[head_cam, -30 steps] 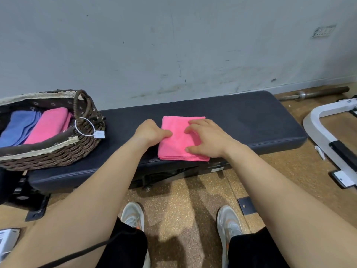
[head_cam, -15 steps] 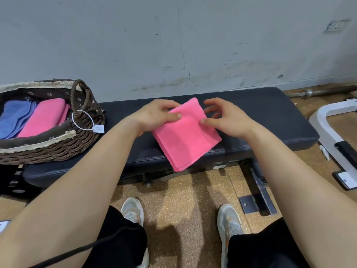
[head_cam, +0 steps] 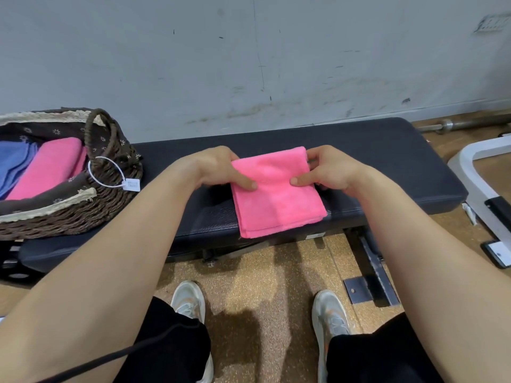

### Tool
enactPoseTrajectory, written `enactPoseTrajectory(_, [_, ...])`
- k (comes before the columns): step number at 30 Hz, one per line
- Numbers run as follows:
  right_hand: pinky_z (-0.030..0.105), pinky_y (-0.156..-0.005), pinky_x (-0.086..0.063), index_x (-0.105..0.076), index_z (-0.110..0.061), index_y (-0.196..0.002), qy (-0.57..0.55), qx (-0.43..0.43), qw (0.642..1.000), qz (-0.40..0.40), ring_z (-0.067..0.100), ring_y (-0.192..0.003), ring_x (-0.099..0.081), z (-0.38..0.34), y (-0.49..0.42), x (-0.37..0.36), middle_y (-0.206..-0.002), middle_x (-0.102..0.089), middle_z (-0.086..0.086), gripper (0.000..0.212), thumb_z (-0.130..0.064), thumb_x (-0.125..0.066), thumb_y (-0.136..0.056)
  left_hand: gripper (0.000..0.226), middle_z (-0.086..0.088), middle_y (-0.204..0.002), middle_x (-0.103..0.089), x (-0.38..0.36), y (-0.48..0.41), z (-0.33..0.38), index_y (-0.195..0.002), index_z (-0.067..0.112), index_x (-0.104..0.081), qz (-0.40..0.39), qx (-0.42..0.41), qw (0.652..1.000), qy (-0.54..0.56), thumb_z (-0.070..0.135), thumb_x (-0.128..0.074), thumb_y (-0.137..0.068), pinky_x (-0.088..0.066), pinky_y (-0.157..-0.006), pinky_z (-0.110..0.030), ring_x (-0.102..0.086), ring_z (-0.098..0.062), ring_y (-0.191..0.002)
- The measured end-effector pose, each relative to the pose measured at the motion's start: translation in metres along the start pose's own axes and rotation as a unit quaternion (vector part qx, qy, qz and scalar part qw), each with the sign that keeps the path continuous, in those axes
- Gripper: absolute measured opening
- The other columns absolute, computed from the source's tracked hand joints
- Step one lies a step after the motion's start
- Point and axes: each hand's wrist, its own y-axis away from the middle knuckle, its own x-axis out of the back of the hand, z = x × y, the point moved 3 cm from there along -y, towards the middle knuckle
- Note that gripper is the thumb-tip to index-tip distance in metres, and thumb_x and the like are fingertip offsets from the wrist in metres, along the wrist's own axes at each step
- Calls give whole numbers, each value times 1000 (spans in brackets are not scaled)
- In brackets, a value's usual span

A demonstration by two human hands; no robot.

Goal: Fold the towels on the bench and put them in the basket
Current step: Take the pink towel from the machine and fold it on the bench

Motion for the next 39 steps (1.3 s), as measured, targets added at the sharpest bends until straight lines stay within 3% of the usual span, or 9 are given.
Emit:
enactPoseTrajectory(5, [24,-48,-33,-71,-11,-94,-94,-16,995,43,10,-52,-43,2,-3,8,-65,-52,2,20,-20,-83,-79,23,-10,-74,-63,6,-4,-6,-93,12,-70,81,11,985,150,22,-83,-77,-27,-45,-25,-51,-18,-56])
enactPoseTrajectory(8, [22,-47,-35,-70,-11,-91,-131,-21,990,53,9,-50,-45,3,-3,11,-58,-55,-3,12,-13,-78,-82,16,-6,-83,-70,2,-5,-5,-97,13,-66,79,12,964,252,10,-76,-84,-37,-38,-18,-67,-11,-53])
enactPoseTrajectory(13, [20,-47,-38,-71,-8,-99,-120,-21,990,67,6,-52,-55,4,1,11,-60,-65,-4,20,-4,-78,-80,16,-10,-94,-72,-3,-5,-1,-102,12,-65,66,12,937,342,5,-71,-89,-61,-60,-24,-76,-23,-77])
enactPoseTrajectory(20, [21,-53,-50,-68,-10,-105,-132,-21,987,89,11,-67,-70,6,3,14,-84,-76,6,27,-3,-78,-81,16,-7,-91,-69,-5,-5,1,-104,11,-63,66,12,933,354,5,-68,-91,-62,-65,-27,-76,-25,-80])
enactPoseTrajectory(28, [30,-68,-60,-63,-13,-100,-129,-19,989,75,16,-73,-70,5,5,13,-88,-72,8,22,2,-72,-86,18,-8,-99,-70,0,-7,1,-102,13,-64,50,3,940,336,1,-67,-90,-62,-76,-33,-75,-29,-86])
enactPoseTrajectory(35, [20,-46,-45,-68,-10,-93,-114,-21,989,92,10,-54,-56,-4,9,16,-70,-68,4,20,4,-74,-81,18,-12,-99,-70,-5,-6,0,-107,10,-64,63,-7,943,326,4,-66,-91,-62,-75,-31,-76,-25,-83])
enactPoseTrajectory(37, [20,-47,-50,-68,-4,-95,-164,-30,982,90,12,-54,-59,-4,9,13,-66,-67,7,18,8,-71,-82,18,-14,-102,-71,-5,-5,1,-108,9,-64,64,-9,943,328,4,-67,-91,-62,-72,-29,-76,-24,-83])
enactPoseTrajectory(39, [22,-55,-58,-66,1,-100,-214,-45,972,87,18,-65,-72,-3,9,11,-76,-71,13,16,9,-68,-85,18,-16,-106,-72,-6,-5,1,-109,6,-64,65,-11,940,336,3,-66,-91,-62,-70,-27,-76,-25,-83])
